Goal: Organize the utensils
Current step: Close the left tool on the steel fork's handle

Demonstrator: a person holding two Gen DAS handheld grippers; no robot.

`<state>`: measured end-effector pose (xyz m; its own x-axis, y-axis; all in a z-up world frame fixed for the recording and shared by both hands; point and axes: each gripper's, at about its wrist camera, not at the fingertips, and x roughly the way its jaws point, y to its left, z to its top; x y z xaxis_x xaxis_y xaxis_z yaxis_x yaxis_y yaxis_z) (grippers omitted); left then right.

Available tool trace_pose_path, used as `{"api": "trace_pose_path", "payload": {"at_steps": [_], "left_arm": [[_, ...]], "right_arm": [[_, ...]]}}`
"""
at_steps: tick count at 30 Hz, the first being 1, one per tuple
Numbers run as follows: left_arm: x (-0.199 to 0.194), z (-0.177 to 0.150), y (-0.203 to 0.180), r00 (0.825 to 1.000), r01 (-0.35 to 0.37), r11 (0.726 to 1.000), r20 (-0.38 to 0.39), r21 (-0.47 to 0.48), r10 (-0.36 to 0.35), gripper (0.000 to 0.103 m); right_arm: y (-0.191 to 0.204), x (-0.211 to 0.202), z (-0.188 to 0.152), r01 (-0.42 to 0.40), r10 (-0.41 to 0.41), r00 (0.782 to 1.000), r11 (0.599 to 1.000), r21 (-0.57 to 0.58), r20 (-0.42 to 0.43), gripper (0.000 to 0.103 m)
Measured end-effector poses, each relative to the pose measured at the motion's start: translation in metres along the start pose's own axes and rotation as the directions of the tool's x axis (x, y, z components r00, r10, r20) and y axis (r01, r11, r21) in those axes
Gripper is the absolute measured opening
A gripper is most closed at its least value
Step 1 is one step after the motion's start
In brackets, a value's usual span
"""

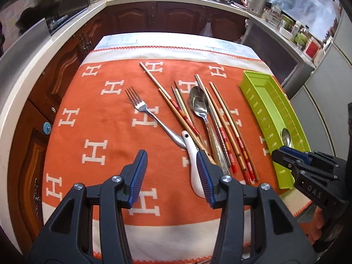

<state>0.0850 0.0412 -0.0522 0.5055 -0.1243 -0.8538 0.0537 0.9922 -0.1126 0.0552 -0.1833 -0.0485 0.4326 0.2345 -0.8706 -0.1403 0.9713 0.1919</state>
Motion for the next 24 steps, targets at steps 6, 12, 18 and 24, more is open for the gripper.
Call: {"api": "trace_pose_path", "payload": {"at_steps": [6, 12, 18, 24], "left_arm": [[0.03, 0.022, 0.028, 0.998, 0.017, 0.997, -0.062, -0.072, -0.021, 0.043], [0.068, 0.048, 0.047, 0.993, 0.006, 0.989, -0.114, -0.15, -0.023, 0.043], [0.113, 0.067, 0.06, 0.981, -0.009, 0.973, -0.191, -0.231, -0.037, 0.036], [0.142, 0.075, 0.057, 0.969, -0.079, 0.965, -0.246, -0.249, 0.016, 0.03]], "right_arm": [[0.003, 0.024, 0.03, -0.041, 0.042, 0.998, 0.999, 0.006, -0.053, 0.02], [-0.003, 0.05, 0.061, -0.079, 0.084, 0.99, 0.995, 0.054, -0.11, 0.02], [-0.006, 0.079, 0.083, -0.089, 0.103, 0.978, 0.993, 0.082, -0.183, 0.02], [-0.002, 0.105, 0.095, -0.055, 0.073, 0.965, 0.995, 0.078, -0.252, 0.02]]}}
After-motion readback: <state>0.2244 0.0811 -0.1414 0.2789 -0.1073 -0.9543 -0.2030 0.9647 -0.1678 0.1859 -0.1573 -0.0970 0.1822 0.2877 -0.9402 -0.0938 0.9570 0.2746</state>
